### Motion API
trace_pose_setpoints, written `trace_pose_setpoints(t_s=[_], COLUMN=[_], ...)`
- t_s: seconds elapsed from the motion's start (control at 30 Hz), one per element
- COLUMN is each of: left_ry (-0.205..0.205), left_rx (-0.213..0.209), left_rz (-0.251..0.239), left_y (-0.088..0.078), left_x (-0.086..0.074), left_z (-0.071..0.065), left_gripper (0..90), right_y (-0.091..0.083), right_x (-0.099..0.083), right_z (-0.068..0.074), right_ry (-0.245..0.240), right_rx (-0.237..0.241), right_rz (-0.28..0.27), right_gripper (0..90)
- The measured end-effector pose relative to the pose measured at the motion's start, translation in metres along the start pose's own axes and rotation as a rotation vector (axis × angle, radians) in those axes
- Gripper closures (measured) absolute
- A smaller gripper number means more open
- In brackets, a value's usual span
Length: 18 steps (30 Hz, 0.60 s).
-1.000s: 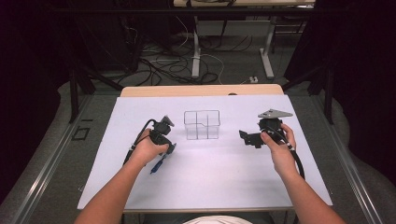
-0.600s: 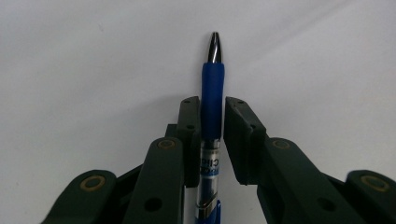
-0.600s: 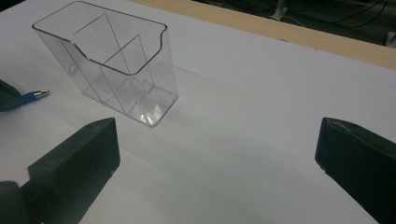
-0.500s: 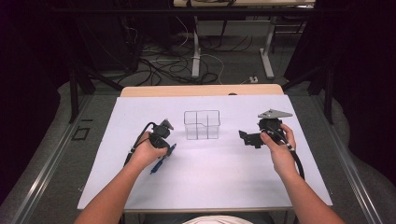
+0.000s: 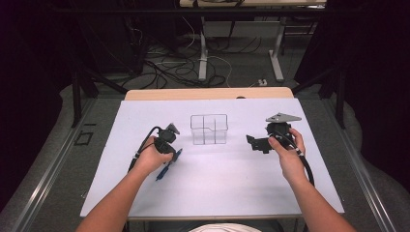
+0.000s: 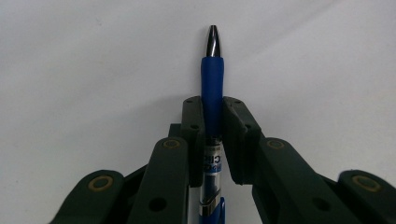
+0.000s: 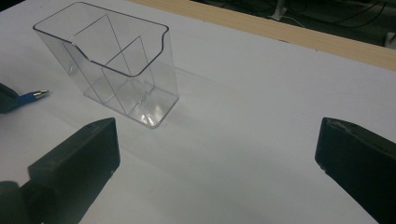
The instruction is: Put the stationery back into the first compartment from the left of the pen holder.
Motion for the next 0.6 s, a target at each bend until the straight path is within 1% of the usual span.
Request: trace_pose_setpoints(t_s=[0.03, 0.23, 0.27, 0.3, 0.37, 0.4, 0.5, 0.53, 0.57, 0.6], left_ry=[0.004, -0.008, -0.015, -0.012, -0.023, -0.015, -0.031, -0.027, -0.04, -0.041], left_rx=[0.001, -0.026, -0.034, -0.034, -0.045, -0.038, -0.048, -0.048, -0.056, -0.061], left_rz=[-0.001, -0.024, -0.03, -0.033, -0.043, -0.046, -0.07, -0.077, -0.093, -0.102], left_y=[-0.001, -0.005, -0.005, -0.006, -0.008, -0.009, -0.012, -0.014, -0.015, -0.017], left_x=[0.0, 0.001, 0.001, 0.001, 0.002, 0.002, 0.003, 0.003, 0.004, 0.004], left_z=[0.001, 0.001, 0.001, 0.001, 0.001, 0.003, 0.003, 0.005, 0.005, 0.005], left_gripper=[79.6, 79.7, 79.7, 79.6, 79.7, 79.7, 79.6, 79.7, 79.7, 79.7], right_y=[0.0, -0.001, -0.001, -0.001, -0.001, -0.001, 0.0, 0.0, 0.0, 0.0], right_x=[0.0, -0.001, -0.001, -0.001, -0.001, -0.001, -0.002, -0.002, -0.002, -0.002], right_z=[0.0, -0.002, -0.002, -0.002, -0.002, -0.003, -0.003, -0.003, -0.003, -0.003], right_ry=[0.001, 0.004, 0.005, 0.009, 0.011, 0.007, 0.011, 0.011, 0.012, 0.012], right_rx=[-0.002, -0.003, -0.003, 0.0, -0.003, -0.002, -0.003, -0.003, -0.002, -0.002], right_rz=[0.001, 0.001, 0.001, 0.002, 0.001, 0.0, 0.003, 0.003, 0.003, 0.003], right_gripper=[0.0, 0.0, 0.0, 0.0, 0.0, 0.0, 0.0, 0.0, 0.0, 0.0])
Point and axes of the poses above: each handheld gripper's, and its own axes: y roughly forward along the jaws, x roughly out of its top, z roughly to its left, the point moved 9 cm from there along y, roughly forward along the jaws, and after that the axes turned 14 degrees about z, right-handed, at the moved point
